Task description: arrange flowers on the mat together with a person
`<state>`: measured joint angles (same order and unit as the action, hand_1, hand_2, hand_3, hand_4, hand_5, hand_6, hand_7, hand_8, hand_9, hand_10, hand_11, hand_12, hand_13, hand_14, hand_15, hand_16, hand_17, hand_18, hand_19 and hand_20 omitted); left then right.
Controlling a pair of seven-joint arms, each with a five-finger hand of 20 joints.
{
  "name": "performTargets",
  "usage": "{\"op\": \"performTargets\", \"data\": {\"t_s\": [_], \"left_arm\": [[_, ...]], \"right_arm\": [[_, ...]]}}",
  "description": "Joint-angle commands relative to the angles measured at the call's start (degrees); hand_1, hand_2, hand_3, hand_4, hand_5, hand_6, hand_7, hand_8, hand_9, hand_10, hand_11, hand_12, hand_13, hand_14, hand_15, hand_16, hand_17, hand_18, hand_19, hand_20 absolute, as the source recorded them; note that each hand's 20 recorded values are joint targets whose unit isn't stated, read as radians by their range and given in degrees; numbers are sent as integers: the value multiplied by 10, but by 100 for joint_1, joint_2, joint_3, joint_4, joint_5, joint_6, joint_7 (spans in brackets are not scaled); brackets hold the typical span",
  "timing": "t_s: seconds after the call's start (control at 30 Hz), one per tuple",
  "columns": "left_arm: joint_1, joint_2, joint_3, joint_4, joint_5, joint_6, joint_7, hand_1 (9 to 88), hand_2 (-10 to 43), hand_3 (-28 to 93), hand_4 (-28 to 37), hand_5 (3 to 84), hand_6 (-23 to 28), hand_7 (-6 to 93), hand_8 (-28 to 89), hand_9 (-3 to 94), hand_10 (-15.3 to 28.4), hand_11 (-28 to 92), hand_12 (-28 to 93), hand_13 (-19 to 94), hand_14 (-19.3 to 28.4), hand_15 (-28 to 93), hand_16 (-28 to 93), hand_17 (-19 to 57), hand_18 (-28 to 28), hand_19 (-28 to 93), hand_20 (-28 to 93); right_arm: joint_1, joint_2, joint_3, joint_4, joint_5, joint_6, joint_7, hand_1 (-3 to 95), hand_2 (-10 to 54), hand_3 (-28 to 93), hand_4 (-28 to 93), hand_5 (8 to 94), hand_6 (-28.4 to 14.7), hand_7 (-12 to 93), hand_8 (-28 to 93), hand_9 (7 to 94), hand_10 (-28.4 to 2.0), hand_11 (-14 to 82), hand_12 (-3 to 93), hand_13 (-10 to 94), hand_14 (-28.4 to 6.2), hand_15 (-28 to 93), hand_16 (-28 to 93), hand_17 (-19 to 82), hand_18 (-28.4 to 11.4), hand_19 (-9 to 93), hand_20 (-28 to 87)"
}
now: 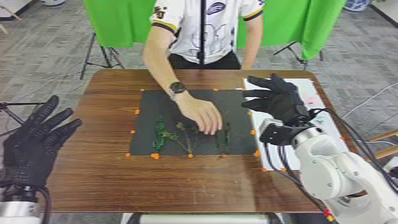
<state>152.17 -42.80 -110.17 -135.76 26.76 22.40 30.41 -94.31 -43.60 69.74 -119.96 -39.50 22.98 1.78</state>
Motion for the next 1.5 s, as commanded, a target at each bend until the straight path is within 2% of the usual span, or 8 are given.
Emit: {"op": "performTargets", "data": {"t_s": [0.03,0.3,0.6,1.1,1.13,1.27,1.3,1.5], "left_arm": [[-49,-232,59,30,150,-83,-201,182,69,759,-283,311,38,90,-83,306,142,151,123,207,217,412,-42,-89,172,357,168],[36,-201,42,-32,101,1,-196,185,70,758,-283,312,40,91,-83,307,143,154,123,207,216,413,-42,-89,172,357,168],[162,46,57,-34,-95,140,124,190,71,759,-281,311,40,91,-83,307,143,156,122,206,218,418,-43,-89,172,359,168],[286,255,81,-27,-249,209,383,194,71,759,-278,312,42,94,-83,307,144,161,122,207,218,422,-46,-89,172,361,167],[369,408,63,-23,-388,261,528,194,71,759,-277,311,42,95,-82,307,144,161,122,207,218,422,-46,-89,172,361,167],[347,447,90,-12,-392,251,544,196,71,759,-277,312,43,95,-83,308,145,162,122,206,219,423,-47,-90,173,361,167],[447,561,72,-21,-504,311,695,196,71,759,-276,312,43,95,-83,307,145,162,122,206,219,423,-47,-90,173,362,167],[429,504,57,-19,-422,253,595,195,70,761,-273,312,43,96,-83,308,145,163,122,206,219,423,-47,-90,173,362,166]], "right_arm": [[65,62,-34,-3,-172,57,63,128,127,750,-251,518,-35,114,-111,563,-197,147,143,465,-228,450,105,91,-278,518,132],[31,163,81,-66,-1737,413,1186,177,79,769,-237,509,-32,118,-111,571,-199,163,148,488,-213,486,111,114,-279,545,142],[878,235,-687,30,-4331,770,3481,236,24,759,-223,480,-27,126,-111,547,-198,175,150,513,-195,529,101,157,-278,593,142],[1689,360,-1689,492,-7223,-472,5747,279,7,738,-197,518,-36,121,-112,605,-216,246,164,592,-183,642,99,213,-283,685,67],[1711,356,-1710,537,-7242,-603,5782,282,5,738,-197,519,-36,121,-111,608,-218,248,165,594,-183,643,99,218,-283,688,65],[1790,346,-1800,717,-7227,-1045,5939,295,-4,734,-198,524,-35,118,-110,612,-219,250,166,601,-183,645,99,227,-284,696,54],[1841,331,-1856,785,-7235,-1121,5932,299,-6,733,-198,525,-35,118,-110,612,-219,251,166,602,-183,645,99,227,-284,697,51],[1921,394,-2090,1017,-7301,-1454,5989,321,-20,739,-199,527,-30,120,-111,613,-217,245,162,600,-182,629,95,229,-284,703,35]]}}
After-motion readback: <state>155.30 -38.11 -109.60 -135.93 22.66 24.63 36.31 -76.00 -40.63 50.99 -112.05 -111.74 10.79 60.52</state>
